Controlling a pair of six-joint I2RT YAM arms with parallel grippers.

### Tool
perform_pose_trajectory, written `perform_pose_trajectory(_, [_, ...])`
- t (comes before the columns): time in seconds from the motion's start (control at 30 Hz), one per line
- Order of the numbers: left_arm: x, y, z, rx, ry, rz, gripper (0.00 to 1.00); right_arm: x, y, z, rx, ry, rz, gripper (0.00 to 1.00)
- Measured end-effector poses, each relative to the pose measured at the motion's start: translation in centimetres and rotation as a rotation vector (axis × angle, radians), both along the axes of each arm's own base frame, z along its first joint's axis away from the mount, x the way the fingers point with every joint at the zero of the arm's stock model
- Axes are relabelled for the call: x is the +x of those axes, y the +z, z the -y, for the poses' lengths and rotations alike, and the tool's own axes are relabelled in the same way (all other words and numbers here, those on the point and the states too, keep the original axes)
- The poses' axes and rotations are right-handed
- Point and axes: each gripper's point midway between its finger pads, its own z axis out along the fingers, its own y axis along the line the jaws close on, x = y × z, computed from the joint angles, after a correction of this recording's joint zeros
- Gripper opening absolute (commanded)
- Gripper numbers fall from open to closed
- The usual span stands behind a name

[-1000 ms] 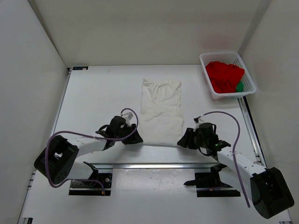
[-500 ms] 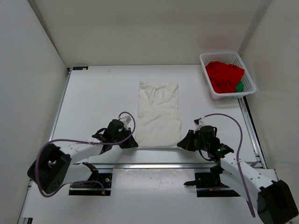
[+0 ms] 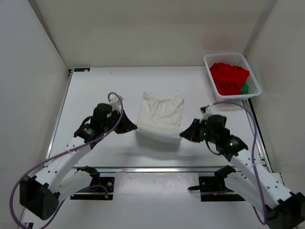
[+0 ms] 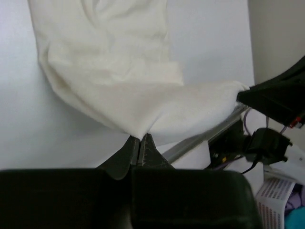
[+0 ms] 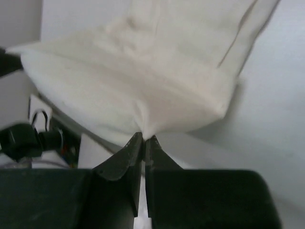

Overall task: Fold and stack the t-shirts
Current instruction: Fold the long partially folded tshirt into a neat square

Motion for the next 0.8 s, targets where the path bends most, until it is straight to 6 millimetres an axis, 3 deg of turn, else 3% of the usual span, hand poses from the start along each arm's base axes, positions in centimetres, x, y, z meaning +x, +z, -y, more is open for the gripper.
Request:
perform_pose_trajectory(0.1, [5.1, 3.6, 1.6, -0.032, 0.022, 0.057, 0.0, 7.4, 2.8, 2.9, 0.03, -0.13, 0.06, 0.0])
perform_pose_trajectory(0.17, [9.1, 4.1, 2.8, -0.043, 0.033, 0.057, 0.0, 11.5, 3.2, 4.6, 0.019, -0.174, 0.058, 0.0])
perform_pose_trajectory(0.3, [18.2, 1.2, 4.0, -0.005, 0.101, -0.002, 0.0, 18.6, 2.7, 5.1, -0.001, -0.15, 0.033, 0.0])
perform_pose_trajectory(0.4, [23.7, -2.6, 3.8, 0.029, 0.161, -0.061, 0.0, 23.4, 1.4, 5.0, -0.005, -0.126, 0.01, 0.0])
perform_pose_trajectory(0.47, [25.8, -5.3, 3.3, 0.043, 0.194, -0.107, 0.04, 25.8, 0.4, 4.9, -0.009, -0.117, -0.005, 0.0])
perform_pose_trajectory(0.53, [27.2, -7.2, 2.8, 0.049, 0.222, -0.147, 0.17, 28.3, -0.4, 4.6, -0.004, -0.105, -0.015, 0.0])
perform_pose_trajectory(0.63, [29.3, -8.5, 2.1, 0.032, 0.254, -0.165, 0.46, 31.3, -1.8, 4.5, -0.007, -0.106, -0.029, 0.19])
perform_pose_trajectory(0.7, [30.5, -8.2, 1.2, 0.011, 0.291, -0.161, 0.58, 32.5, -2.4, 4.9, -0.005, -0.117, -0.037, 0.41])
perform_pose_trajectory(0.77, [31.2, -7.4, 0.1, -0.007, 0.32, -0.143, 0.56, 32.7, -2.6, 5.5, -0.005, -0.133, -0.049, 0.47])
perform_pose_trajectory(0.8, [31.6, -6.6, -0.5, -0.017, 0.337, -0.123, 0.48, 32.7, -2.4, 5.7, -0.008, -0.139, -0.046, 0.47])
